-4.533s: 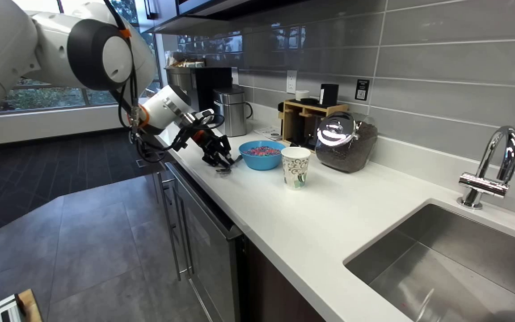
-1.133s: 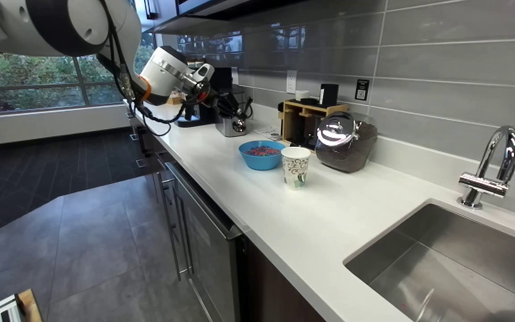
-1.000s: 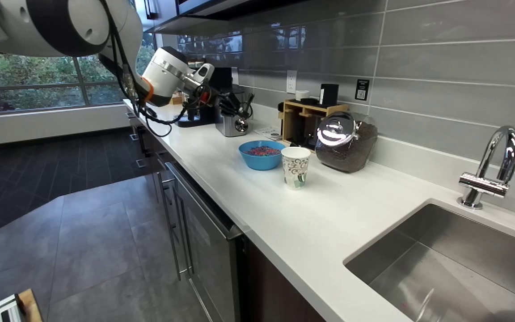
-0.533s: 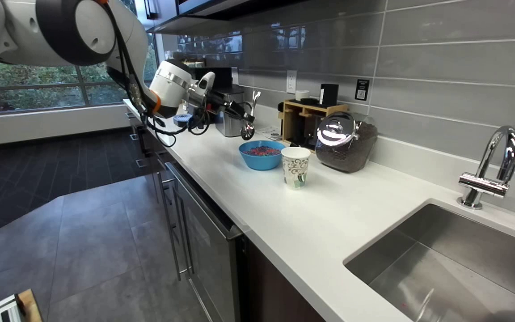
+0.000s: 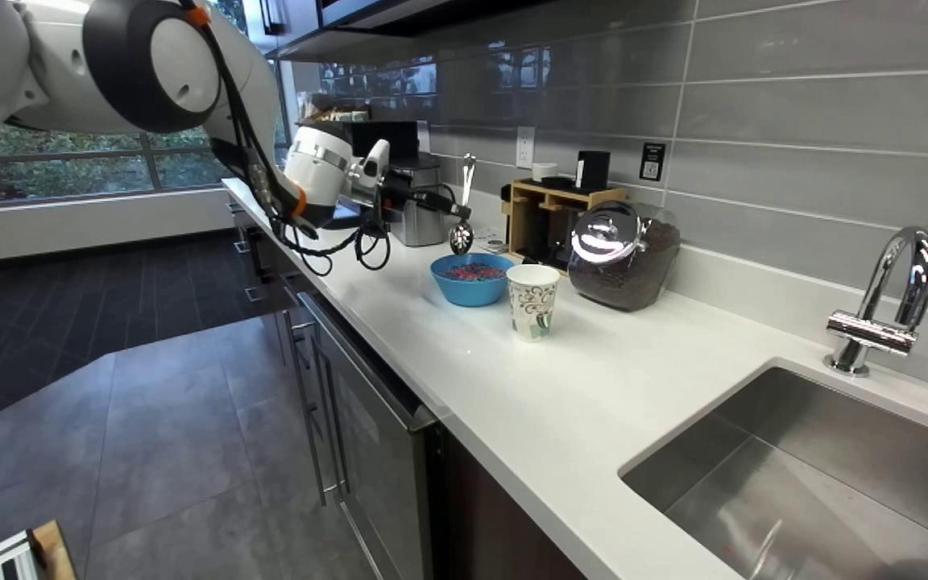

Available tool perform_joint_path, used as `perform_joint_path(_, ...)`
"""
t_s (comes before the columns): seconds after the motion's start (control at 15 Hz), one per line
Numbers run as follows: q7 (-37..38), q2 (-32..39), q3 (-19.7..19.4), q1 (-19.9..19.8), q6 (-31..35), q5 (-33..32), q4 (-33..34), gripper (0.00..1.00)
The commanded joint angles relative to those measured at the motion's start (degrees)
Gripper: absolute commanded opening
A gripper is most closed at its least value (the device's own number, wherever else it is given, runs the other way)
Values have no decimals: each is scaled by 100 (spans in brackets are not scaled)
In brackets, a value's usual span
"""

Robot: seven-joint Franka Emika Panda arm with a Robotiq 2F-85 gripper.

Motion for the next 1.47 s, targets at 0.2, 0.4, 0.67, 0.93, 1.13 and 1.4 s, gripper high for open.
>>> perform_joint_path(0.2,610,334,143,-190,-48,-425,481,1)
perform_joint_path(0.4,878,494,203,-272,59,-356,624,1)
perform_joint_path(0.67,921,784,230,-316,161,-382,885,1)
perform_joint_path(0.93,890,938,156,-309,330,-293,985,1)
perform_joint_path(1.13,852,1014,183,-339,443,-264,1019,1)
perform_joint_path(1.4,737,1043,221,-396,659,-208,956,1)
